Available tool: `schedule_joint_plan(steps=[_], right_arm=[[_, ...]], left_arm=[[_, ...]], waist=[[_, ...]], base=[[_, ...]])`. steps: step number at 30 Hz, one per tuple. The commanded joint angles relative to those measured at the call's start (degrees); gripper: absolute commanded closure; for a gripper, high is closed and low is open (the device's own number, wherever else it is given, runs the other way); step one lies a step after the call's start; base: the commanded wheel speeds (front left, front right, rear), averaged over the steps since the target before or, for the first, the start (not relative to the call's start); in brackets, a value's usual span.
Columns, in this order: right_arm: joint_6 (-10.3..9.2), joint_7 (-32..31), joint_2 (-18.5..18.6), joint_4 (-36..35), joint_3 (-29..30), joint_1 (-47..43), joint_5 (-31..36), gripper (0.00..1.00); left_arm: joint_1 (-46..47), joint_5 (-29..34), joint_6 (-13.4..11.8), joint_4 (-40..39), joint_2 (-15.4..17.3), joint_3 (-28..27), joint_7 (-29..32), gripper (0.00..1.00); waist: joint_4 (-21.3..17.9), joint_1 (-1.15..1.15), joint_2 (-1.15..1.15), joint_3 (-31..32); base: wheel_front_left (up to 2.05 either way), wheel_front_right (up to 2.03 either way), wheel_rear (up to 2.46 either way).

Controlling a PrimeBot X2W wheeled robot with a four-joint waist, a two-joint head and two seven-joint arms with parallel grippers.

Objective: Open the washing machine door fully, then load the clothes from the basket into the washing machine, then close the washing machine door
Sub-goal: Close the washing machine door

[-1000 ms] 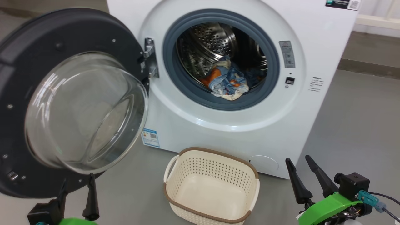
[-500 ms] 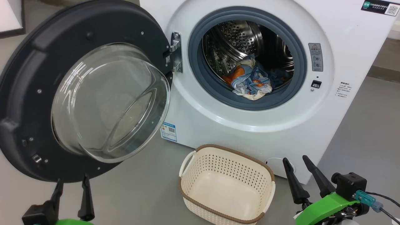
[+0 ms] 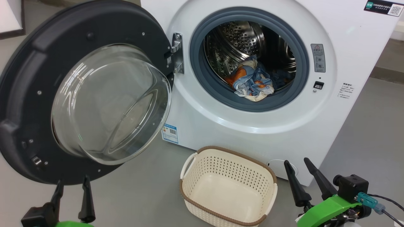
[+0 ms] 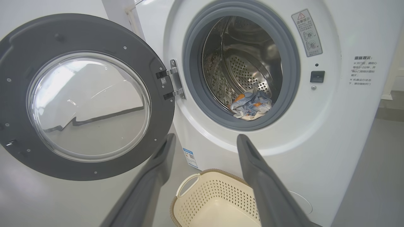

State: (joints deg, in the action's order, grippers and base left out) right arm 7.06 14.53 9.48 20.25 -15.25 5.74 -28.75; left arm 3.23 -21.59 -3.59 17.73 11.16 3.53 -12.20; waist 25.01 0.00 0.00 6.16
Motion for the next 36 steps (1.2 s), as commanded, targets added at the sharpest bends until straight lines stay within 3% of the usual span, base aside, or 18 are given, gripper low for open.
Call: schedule_joint_plan(steps=[1, 34, 35, 36], right_arm=[[0.43, 0.47, 0.77, -1.12, -1.15, 2.37, -0.31, 0.00], [0.43, 0.47, 1.01, -1.33, -1.04, 1.65, -0.24, 0.00], [0.43, 0.47, 1.05, -1.34, -1.07, 1.63, -0.26, 0.00], [0.43, 0.47, 1.11, -1.35, -1.09, 1.62, -0.28, 0.00]], left_arm=[[1.26, -0.23, -0.26, -1.91, 1.30, -1.89, -0.70, 0.00], [1.33, -1.17, -0.76, -1.60, 1.95, -0.66, -1.13, 0.00], [1.32, -1.21, -0.77, -1.60, 1.98, -0.62, -1.13, 0.10], [1.32, -1.25, -0.78, -1.61, 1.99, -0.58, -1.14, 0.42]], waist=[[-0.07, 0.00, 0.00, 0.07], [-0.58, 0.00, 0.00, 0.58], [-0.58, 0.00, 0.00, 0.57], [-0.57, 0.00, 0.00, 0.56]], base=[[0.00, 0.00, 0.00], [0.00, 0.00, 0.00], [0.00, 0.00, 0.00], [0.00, 0.00, 0.00]])
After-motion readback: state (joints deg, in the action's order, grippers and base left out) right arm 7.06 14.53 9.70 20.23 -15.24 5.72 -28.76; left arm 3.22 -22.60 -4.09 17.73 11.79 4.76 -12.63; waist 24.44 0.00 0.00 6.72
